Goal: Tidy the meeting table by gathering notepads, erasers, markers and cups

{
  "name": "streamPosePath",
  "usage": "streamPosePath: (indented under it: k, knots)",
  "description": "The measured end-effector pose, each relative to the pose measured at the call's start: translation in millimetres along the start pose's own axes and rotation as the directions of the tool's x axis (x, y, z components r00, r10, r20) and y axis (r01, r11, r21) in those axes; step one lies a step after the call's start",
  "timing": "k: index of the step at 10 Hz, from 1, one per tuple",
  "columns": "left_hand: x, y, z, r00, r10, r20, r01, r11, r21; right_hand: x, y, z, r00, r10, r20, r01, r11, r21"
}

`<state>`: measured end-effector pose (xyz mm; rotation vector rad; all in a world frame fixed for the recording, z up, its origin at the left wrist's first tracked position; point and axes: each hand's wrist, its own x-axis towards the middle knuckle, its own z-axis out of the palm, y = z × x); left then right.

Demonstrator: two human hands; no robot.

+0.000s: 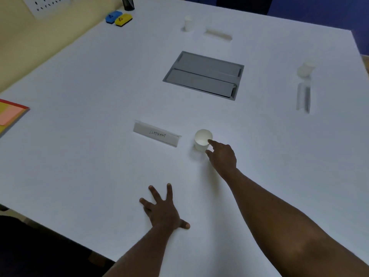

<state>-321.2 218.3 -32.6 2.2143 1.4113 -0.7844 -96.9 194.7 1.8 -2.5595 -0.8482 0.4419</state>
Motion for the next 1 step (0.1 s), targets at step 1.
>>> streamPosePath:
  k: [1]
  knots:
    - [-5.2,-1.0,-3.9,1.0,-0.027,0.012,0.027,1.0,-0.013,-26.8,6.9,1.0,0.998,0.059,-0.036,-0.059,0.998,0.012]
